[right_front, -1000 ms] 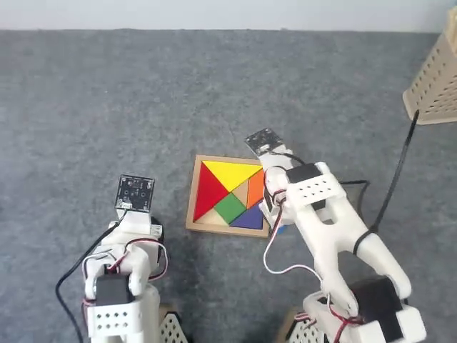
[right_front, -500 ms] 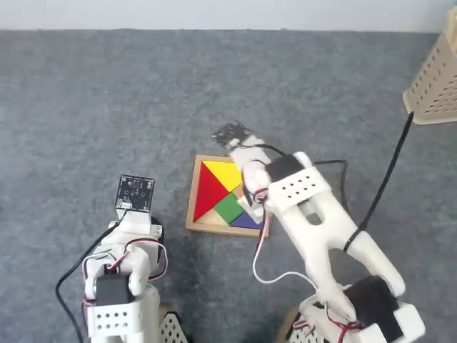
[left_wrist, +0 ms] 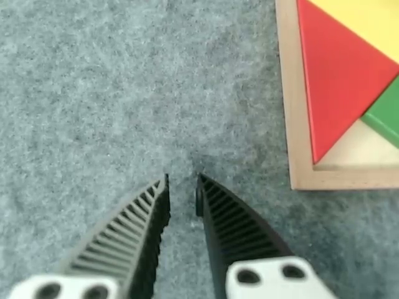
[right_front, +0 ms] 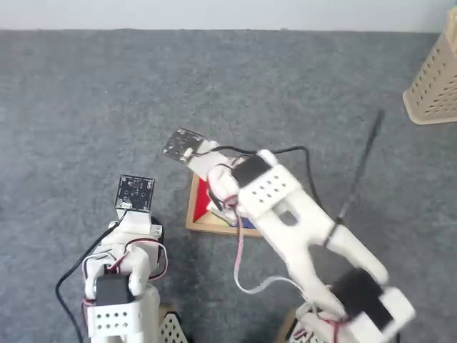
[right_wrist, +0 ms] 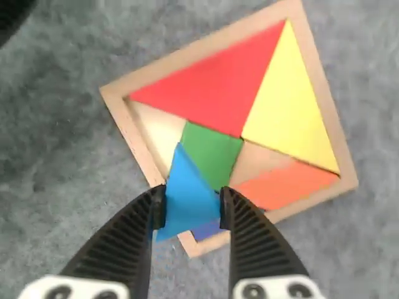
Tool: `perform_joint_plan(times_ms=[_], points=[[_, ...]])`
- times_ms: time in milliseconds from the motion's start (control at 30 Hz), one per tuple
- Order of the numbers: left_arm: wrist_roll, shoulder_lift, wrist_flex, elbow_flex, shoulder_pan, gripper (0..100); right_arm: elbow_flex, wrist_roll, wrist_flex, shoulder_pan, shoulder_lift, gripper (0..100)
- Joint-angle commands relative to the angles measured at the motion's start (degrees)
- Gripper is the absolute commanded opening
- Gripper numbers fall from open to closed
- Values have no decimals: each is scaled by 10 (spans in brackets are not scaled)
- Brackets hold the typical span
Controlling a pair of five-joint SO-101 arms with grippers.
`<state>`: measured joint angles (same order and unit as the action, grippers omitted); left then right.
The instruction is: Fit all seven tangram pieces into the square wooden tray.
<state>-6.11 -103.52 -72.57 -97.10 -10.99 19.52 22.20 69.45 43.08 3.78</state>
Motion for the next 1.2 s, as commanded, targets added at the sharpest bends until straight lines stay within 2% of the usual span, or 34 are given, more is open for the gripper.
perform_joint_plan(times_ms=[0,300,600,800,1167], points=[[4,-12,0,6,1,71,-78,31,7,4,-63,16],[4,-12,0,6,1,71,-105,101,3,41,-118,17],[4,-12,0,6,1,71,-105,103,1,57,-124,23],[4,-12,0,6,1,71,-105,103,1,57,-124,98],[4,-12,0,6,1,71,-105,98,3,73,-124,104]])
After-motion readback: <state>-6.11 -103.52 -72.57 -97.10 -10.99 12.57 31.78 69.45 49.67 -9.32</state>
